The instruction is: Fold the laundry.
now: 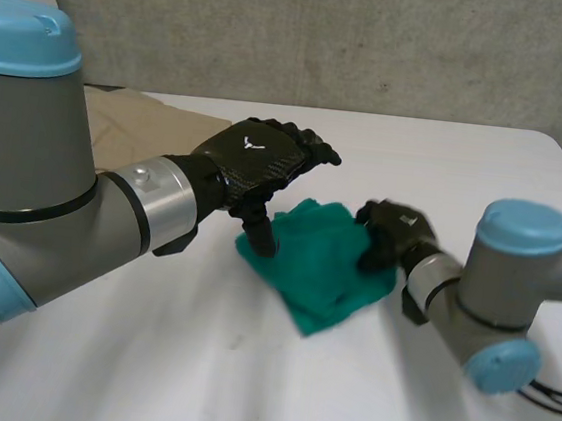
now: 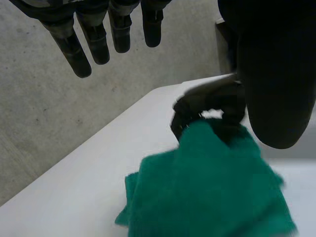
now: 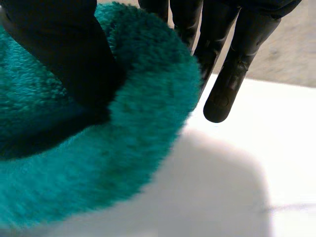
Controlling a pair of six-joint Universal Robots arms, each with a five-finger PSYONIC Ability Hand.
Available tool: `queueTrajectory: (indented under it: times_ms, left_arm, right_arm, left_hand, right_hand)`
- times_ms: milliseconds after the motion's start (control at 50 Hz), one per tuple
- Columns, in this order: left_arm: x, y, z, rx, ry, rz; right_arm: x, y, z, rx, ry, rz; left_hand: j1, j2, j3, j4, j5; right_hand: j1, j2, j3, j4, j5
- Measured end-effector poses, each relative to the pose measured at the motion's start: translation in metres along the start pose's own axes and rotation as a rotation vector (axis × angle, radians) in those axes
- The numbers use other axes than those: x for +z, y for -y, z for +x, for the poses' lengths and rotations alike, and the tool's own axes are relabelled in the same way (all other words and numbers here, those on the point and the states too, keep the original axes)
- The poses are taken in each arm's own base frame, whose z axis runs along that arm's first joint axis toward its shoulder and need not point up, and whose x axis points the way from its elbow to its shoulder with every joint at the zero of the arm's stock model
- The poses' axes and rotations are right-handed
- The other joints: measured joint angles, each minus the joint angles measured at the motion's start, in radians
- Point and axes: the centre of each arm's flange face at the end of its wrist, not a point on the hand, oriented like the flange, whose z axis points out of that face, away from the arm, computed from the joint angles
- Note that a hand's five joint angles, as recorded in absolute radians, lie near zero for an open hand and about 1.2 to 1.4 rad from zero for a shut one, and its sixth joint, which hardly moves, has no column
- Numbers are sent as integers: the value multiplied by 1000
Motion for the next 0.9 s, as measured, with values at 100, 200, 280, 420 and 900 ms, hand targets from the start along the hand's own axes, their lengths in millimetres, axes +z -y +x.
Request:
queueTrajectory:
  times_ms: [100, 200, 280, 420, 900]
  left_arm:
    - [0, 1, -1, 1, 2, 2]
    - [-1, 2, -1, 3, 5, 8]
    - [-1, 4, -2, 4, 7, 14]
    - [1, 6, -1, -1, 5, 23]
    - [8, -1, -2, -52, 6, 10]
  right_arm:
    - [24, 25, 45, 9, -86, 46]
    - [49, 44, 97, 16, -177, 74]
    - [67, 53, 136, 10, -241, 97]
    - [84, 70, 205, -1, -394, 169]
    - [69, 87, 319, -79, -687, 325]
  left_hand:
    - [0, 0, 0, 0, 0]
    - [0, 0, 0, 0, 0]
    - [0, 0, 0, 0, 0]
    - [0, 0, 0, 0, 0]
    - [0, 0, 0, 0, 0]
  right_hand:
    - [0, 0, 0, 0, 13]
    - [15, 0, 0, 0, 15]
    - [15, 0, 0, 0, 15]
    - [15, 0, 0, 0, 15]
    - [15, 8, 9, -1, 14]
